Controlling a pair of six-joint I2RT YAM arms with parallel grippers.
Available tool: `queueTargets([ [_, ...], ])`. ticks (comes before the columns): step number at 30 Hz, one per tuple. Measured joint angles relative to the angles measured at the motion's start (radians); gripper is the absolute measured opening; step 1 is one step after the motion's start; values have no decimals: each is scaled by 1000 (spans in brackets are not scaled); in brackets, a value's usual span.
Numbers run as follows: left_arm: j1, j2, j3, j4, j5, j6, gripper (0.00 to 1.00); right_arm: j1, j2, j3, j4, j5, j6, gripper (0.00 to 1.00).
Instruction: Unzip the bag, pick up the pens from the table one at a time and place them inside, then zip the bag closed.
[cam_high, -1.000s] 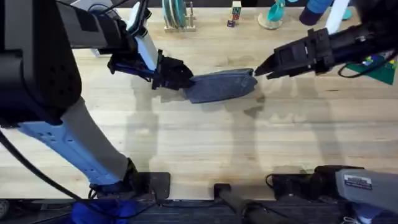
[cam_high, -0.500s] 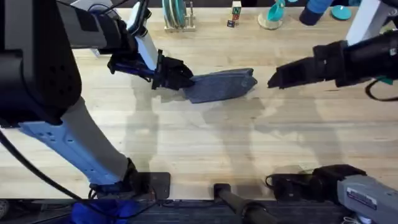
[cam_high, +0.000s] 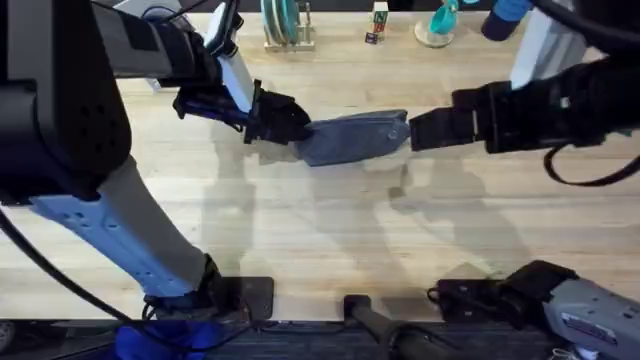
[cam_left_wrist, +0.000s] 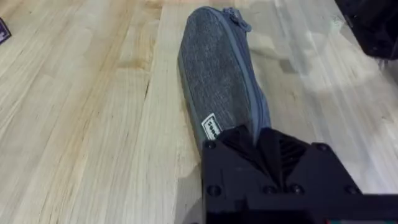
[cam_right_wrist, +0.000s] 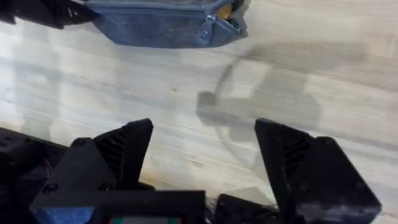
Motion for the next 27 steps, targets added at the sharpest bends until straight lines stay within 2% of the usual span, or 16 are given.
queueTargets([
  [5, 0, 0, 0, 10, 0, -3, 41, 68, 0, 0, 3, 52, 111, 998],
  [10, 0, 0, 0, 11, 0, -4, 41, 90, 15, 0, 3, 75, 186, 997],
  [27, 0, 0, 0, 12, 0, -7, 41, 140, 85, -3, 15, 121, 271, 997],
])
